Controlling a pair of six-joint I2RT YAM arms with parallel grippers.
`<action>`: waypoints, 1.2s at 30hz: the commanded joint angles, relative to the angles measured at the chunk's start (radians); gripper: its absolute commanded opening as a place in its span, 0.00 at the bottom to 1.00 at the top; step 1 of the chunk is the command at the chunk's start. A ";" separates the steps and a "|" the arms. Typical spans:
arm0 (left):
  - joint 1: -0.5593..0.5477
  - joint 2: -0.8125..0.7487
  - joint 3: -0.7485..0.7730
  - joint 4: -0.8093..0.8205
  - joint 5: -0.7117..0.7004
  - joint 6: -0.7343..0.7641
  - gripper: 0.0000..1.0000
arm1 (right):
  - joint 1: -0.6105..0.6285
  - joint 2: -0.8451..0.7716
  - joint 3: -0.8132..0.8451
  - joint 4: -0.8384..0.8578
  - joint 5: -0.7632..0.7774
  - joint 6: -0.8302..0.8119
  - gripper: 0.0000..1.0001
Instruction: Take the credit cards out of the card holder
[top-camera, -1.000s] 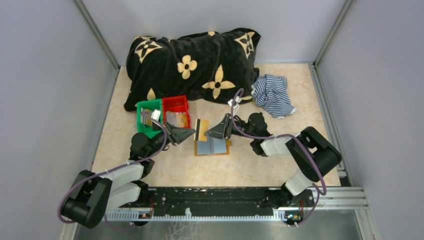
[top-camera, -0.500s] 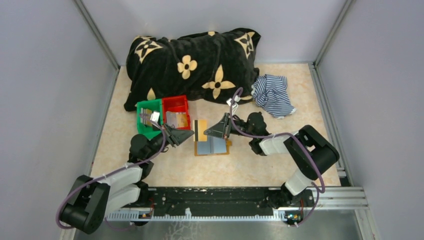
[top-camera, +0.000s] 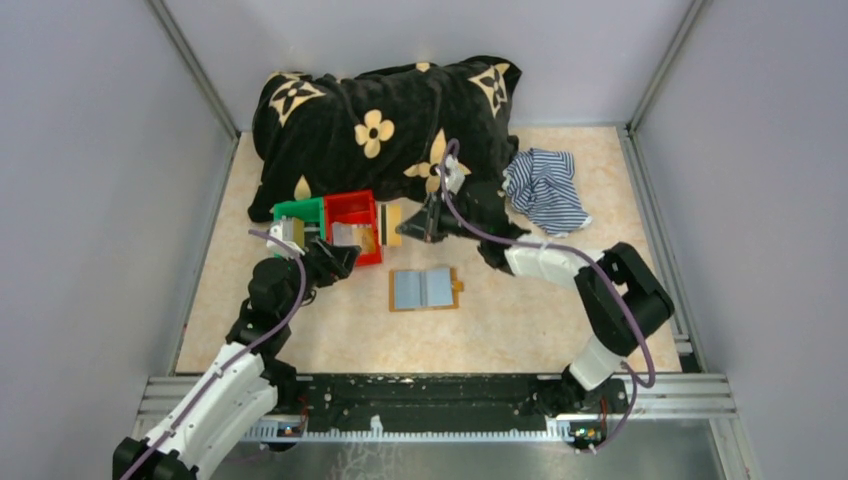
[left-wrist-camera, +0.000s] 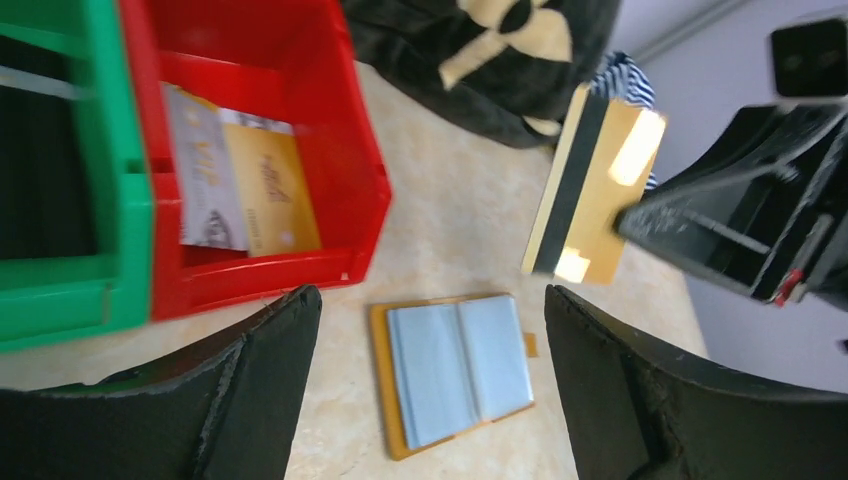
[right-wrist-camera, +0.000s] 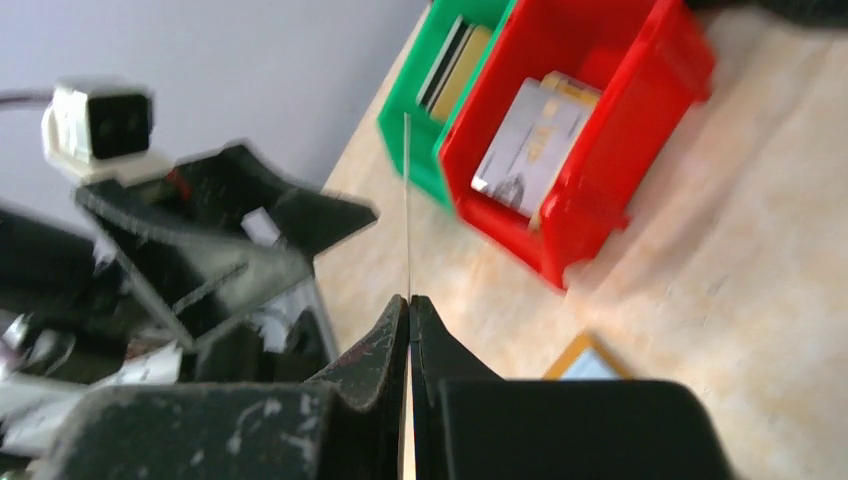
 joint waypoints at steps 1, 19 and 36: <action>0.005 -0.083 0.029 -0.231 -0.172 0.054 0.88 | 0.049 0.086 0.262 -0.408 0.208 -0.220 0.00; 0.004 -0.198 0.106 -0.446 -0.337 0.021 0.88 | 0.304 0.601 1.190 -1.213 0.764 -0.471 0.00; 0.004 -0.208 0.116 -0.462 -0.306 0.015 0.88 | 0.382 0.819 1.523 -1.456 1.061 -0.549 0.00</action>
